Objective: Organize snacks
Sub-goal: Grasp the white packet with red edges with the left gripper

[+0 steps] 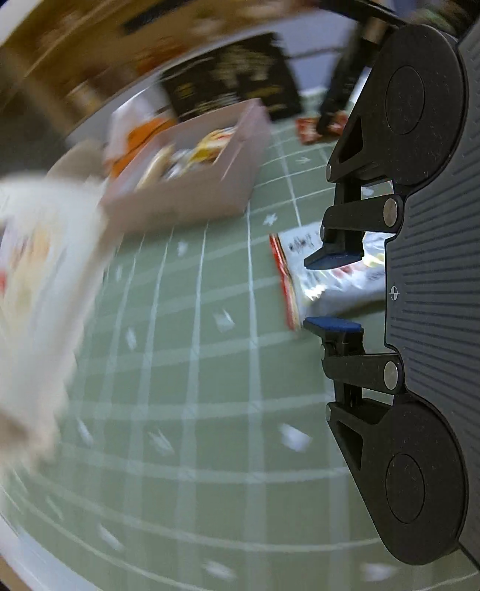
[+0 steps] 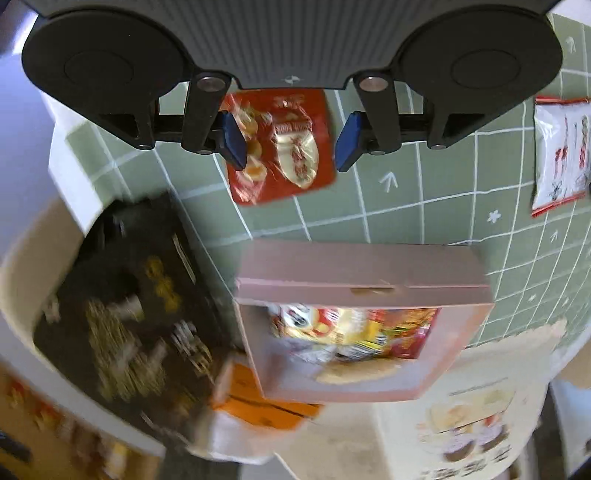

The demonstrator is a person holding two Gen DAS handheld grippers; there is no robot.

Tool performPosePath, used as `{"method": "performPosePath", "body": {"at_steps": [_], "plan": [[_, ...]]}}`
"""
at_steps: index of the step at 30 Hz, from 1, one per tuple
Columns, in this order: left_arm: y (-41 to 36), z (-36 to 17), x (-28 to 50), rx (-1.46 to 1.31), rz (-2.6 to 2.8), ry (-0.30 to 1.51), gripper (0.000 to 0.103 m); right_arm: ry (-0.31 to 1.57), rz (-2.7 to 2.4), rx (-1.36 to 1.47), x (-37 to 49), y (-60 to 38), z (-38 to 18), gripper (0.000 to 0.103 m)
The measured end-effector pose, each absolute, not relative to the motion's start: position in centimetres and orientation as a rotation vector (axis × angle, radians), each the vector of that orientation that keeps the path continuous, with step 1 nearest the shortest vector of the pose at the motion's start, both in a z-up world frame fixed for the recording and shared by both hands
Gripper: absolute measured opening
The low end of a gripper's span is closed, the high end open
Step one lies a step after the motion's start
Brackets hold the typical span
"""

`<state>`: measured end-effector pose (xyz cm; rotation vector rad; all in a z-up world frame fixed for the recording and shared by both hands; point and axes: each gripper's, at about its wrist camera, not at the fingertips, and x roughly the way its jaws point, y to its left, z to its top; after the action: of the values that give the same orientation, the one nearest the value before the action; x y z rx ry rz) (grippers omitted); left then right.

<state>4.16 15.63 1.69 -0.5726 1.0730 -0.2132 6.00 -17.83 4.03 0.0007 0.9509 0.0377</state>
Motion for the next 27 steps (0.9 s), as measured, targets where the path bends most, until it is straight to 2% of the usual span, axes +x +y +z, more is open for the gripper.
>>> {"method": "performPosePath", "body": {"at_steps": [4, 9, 12, 14, 20, 27], "plan": [[15.8, 0.9, 2.9, -0.654, -0.188, 1.089, 0.032, 0.942, 0.233, 0.064, 5.1, -14.5, 4.6, 0.053], [13.9, 0.5, 3.1, -0.641, -0.187, 1.087, 0.032, 0.939, 0.431, 0.002, 4.1, -8.0, 4.1, 0.051], [13.3, 0.3, 3.0, -0.608, -0.227, 1.079, 0.036, 0.935, 0.439, -0.091, 3.2, -6.2, 3.5, 0.05], [12.8, 0.4, 3.1, -0.595, -0.239, 1.085, 0.038, 0.939, 0.433, -0.1, 2.9, -6.4, 3.4, 0.05], [10.1, 4.0, 3.1, -0.561, -0.432, 1.018, 0.037, 0.956, 0.397, -0.066, 2.3, -9.2, 4.0, 0.049], [6.7, 2.4, 4.5, -0.481, -0.397, 1.075, 0.036, 0.963, 0.357, -0.092, 1.7, -10.3, 3.5, 0.049]]}}
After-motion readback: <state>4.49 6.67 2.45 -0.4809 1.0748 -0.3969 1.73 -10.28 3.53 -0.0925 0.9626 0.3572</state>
